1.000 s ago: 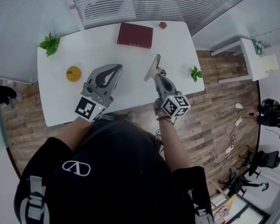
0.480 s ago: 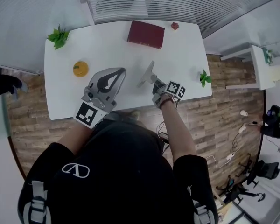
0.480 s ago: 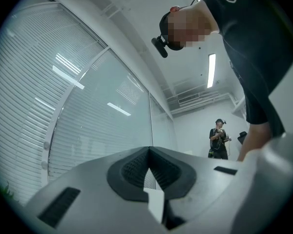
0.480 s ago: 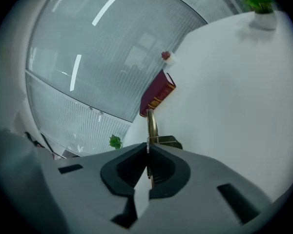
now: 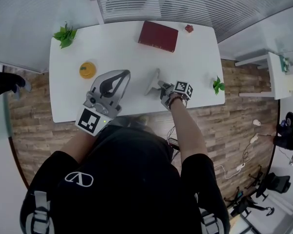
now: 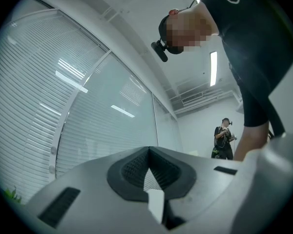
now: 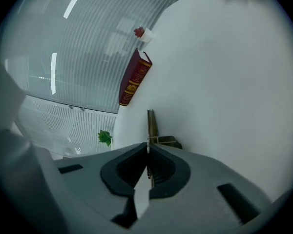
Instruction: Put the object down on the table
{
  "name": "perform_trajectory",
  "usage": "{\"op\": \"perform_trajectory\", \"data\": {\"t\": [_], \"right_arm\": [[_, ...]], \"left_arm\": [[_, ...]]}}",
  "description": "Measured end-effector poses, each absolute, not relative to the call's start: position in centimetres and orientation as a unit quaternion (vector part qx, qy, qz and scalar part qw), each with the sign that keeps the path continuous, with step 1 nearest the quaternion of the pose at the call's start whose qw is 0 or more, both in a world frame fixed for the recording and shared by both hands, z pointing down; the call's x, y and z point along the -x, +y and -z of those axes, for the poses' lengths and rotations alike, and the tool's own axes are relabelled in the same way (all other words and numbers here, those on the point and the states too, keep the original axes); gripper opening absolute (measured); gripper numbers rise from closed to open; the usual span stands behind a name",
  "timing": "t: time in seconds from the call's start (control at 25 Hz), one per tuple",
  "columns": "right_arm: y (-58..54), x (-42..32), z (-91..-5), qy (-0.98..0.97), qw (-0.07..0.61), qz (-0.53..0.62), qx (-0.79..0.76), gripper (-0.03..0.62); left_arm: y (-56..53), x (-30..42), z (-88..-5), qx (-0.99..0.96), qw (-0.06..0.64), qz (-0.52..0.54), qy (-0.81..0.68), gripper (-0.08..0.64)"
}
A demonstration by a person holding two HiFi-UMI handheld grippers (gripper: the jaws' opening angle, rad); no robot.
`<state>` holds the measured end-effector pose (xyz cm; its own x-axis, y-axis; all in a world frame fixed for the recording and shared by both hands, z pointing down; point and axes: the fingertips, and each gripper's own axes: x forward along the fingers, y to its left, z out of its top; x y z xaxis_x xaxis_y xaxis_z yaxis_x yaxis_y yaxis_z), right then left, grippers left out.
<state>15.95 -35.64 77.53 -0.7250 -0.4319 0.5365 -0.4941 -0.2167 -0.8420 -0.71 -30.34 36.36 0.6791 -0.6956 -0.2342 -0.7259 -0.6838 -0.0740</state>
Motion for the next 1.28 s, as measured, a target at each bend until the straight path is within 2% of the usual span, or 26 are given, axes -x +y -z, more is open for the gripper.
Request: {"op": "perform_trajectory", "data": {"t": [0.24, 0.44, 0.72, 0.88, 1.2, 1.28], "right_arm": [[-35.8, -16.0, -78.1, -0.605, 0.029, -0.704, -0.371, 0.018], [-35.5, -16.1, -77.5, -0.589, 0.011, -0.719, -0.369, 0.149], [-35.5, -19.9, -75.8, -0.604, 0.025, -0.683, -0.409, 0.163], [-36.8, -21.0, -69.1, -0.696, 0.048, -0.573, -0.430, 0.125], [-36.7, -20.1, -52.3, -0.828, 0.094, -0.253, -0.491, 0.009], [-35.7, -19.5, -49.1, -0.843, 0.099, -0.174, -0.499, 0.006]], "left_arm": [[-30.6, 0.8, -36.2, 0.911, 0.084, -0.093, 0.392, 0.005], [-30.4, 0.5, -36.5, 0.913, 0.082, -0.090, 0.388, 0.005], [-30.8, -0.3, -36.8, 0.917, 0.077, -0.093, 0.380, 0.005], [-31.3, -0.8, -37.2, 0.921, 0.071, -0.086, 0.374, 0.005], [-31.9, -3.1, -36.6, 0.930, 0.077, -0.086, 0.350, 0.005], [-31.8, -3.6, -36.4, 0.932, 0.079, -0.085, 0.344, 0.005]]}}
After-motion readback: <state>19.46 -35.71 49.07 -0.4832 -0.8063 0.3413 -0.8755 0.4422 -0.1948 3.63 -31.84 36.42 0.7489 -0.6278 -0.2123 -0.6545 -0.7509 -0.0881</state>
